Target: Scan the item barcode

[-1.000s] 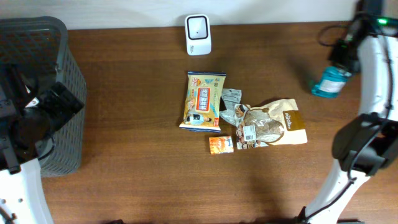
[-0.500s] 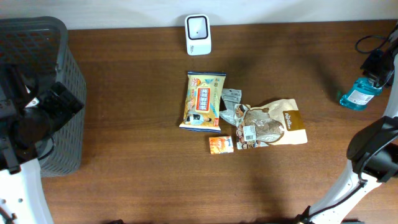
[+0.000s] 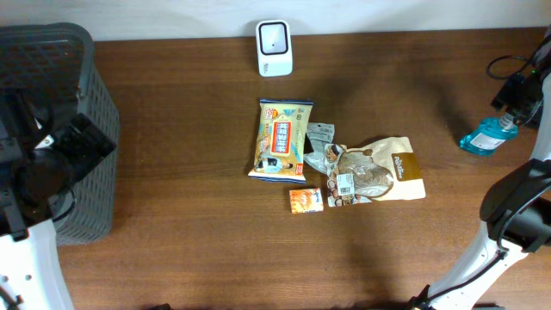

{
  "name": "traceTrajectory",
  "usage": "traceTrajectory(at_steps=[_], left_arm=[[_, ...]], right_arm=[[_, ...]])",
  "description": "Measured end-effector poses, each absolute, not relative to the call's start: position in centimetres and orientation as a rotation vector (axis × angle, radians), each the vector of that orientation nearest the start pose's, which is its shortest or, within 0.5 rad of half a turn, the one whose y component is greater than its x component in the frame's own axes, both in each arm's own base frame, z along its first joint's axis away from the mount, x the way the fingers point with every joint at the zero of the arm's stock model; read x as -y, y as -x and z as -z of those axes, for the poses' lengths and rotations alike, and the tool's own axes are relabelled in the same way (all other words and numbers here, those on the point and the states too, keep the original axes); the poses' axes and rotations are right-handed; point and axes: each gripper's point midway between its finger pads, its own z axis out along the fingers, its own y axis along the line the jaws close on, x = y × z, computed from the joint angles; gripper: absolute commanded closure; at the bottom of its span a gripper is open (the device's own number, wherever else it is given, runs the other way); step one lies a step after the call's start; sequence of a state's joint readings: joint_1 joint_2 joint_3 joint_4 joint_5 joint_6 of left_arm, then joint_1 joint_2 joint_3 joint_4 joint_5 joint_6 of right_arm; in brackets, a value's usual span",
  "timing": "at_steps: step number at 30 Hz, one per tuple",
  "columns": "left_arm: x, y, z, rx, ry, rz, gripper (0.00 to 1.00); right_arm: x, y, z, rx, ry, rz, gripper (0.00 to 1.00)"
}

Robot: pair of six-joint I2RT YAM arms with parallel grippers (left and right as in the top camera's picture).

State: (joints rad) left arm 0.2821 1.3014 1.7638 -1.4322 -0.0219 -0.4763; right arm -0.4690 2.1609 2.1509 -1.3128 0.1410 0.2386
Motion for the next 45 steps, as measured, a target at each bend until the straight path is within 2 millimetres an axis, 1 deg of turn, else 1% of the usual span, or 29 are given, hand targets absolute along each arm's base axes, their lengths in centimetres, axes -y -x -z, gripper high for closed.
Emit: traceTrajectory(at_steps=[4, 7, 10, 13, 14, 16, 17, 18, 19, 20, 21, 22, 23, 24, 25, 28, 30, 31, 34, 36, 37, 38, 39, 41, 43, 45], left_arm=[[-8.2, -26.9, -32.8, -2.357, 0.949, 0.049, 0.01], [-8.2, -26.9, -32.8, -2.357, 0.949, 0.049, 0.01], [-8.2, -26.9, -32.8, -2.357, 0.949, 0.049, 0.01], [-8.2, -26.9, -32.8, -2.357, 0.948, 0.049, 0.01], [-8.2, -26.9, -32.8, -2.358, 0.949, 0.049, 0.01], [-8.2, -26.9, -32.8, -2.357, 0.949, 0.049, 0.01], [-8.2, -26.9, -32.8, -2.357, 0.949, 0.049, 0.01], [-8.2, -26.9, -32.8, -2.357, 0.949, 0.049, 0.01], [-8.2, -26.9, -32.8, -2.357, 0.949, 0.049, 0.01], [-8.2, -26.9, -32.8, -2.357, 0.949, 0.049, 0.01], [-8.2, -26.9, -32.8, -2.357, 0.949, 0.049, 0.01], [-8.2, -26.9, -32.8, -2.357, 0.949, 0.049, 0.01], [-8.2, -26.9, -32.8, -2.357, 0.949, 0.049, 0.01], [-8.2, -26.9, -32.8, -2.357, 0.948, 0.049, 0.01], [-8.2, -26.9, -32.8, -2.358, 0.949, 0.049, 0.01], [-8.2, -26.9, -32.8, -2.357, 0.949, 0.049, 0.01], [-8.2, -26.9, -32.8, -2.357, 0.949, 0.049, 0.01], [-8.2, -26.9, -32.8, -2.357, 0.949, 0.049, 0.01], [-8.2, -26.9, -32.8, -2.357, 0.949, 0.049, 0.01], [-8.2, -26.9, -32.8, -2.358, 0.949, 0.049, 0.01], [-8.2, -26.9, -32.8, -2.357, 0.949, 0.049, 0.01], [-8.2, -26.9, -32.8, -2.357, 0.949, 0.049, 0.01], [-8.2, -26.9, -32.8, -2.357, 0.948, 0.049, 0.01], [-8.2, -26.9, -32.8, -2.357, 0.949, 0.049, 0.01], [-8.2, -26.9, -32.8, -2.357, 0.949, 0.049, 0.01], [-8.2, -26.9, -32.8, -2.357, 0.949, 0.049, 0.01]], right_arm=[[23.1, -40.7, -15.2, -2.734, -1.032, 0.223, 0.33], [22.8, -40.7, -16.1, -2.732, -1.031, 0.204, 0.29], [22.6, -40.8, -18.1, -2.707, -1.020, 0.183, 0.27], [22.0, -41.4, -21.5, -2.634, -0.990, 0.131, 0.24], [21.6, -41.6, -23.1, -2.603, -0.969, 0.096, 0.24], [20.4, -41.8, -25.6, -2.557, -0.919, 0.018, 0.24], [19.0, -42.0, -27.6, -2.526, -0.854, -0.067, 0.22], [17.9, -42.2, -28.8, -2.508, -0.800, -0.125, 0.18], [16.3, -42.3, -30.0, -2.495, -0.726, -0.198, 0.13], [14.1, -42.6, -31.1, -2.489, -0.628, -0.283, 0.08], [12.0, -42.9, -31.8, -2.490, -0.548, -0.351, 0.05], [9.0, -43.3, -32.2, -2.502, -0.436, -0.429, 0.04], [7.3, -43.6, -32.3, -2.509, -0.369, -0.460, 0.04], [4.2, -44.1, -32.1, -2.527, -0.253, -0.511, 0.02], [2.6, -44.3, -32.0, -2.535, -0.195, -0.536, 0.02], [-4.0, -44.7, -30.7, -2.583, 0.021, -0.628, 0.01], [-7.9, -45.0, -29.0, -2.618, 0.145, -0.673, 0.01], [-10.1, -45.1, -27.5, -2.646, 0.205, -0.700, 0.01], [-14.9, -45.4, -23.1, -2.715, 0.329, -0.750, 0.01], [-18.2, -44.9, -19.2, -2.786, 0.410, -0.776, 0.01], [-19.1, -44.8, -17.9, -2.809, 0.425, -0.783, 0.01], [-20.8, -44.4, -15.4, -2.850, 0.452, -0.780, 0.01], [-21.9, -44.0, -13.7, -2.886, 0.456, -0.770, 0.01], [-23.1, -43.5, -11.1, -2.942, 0.424, -0.742, 0.02], [-23.7, -43.1, -9.3, -2.985, 0.376, -0.720, 0.01], [-23.6, -42.6, -8.1, -3.033, 0.313, -0.703, 0.01]])
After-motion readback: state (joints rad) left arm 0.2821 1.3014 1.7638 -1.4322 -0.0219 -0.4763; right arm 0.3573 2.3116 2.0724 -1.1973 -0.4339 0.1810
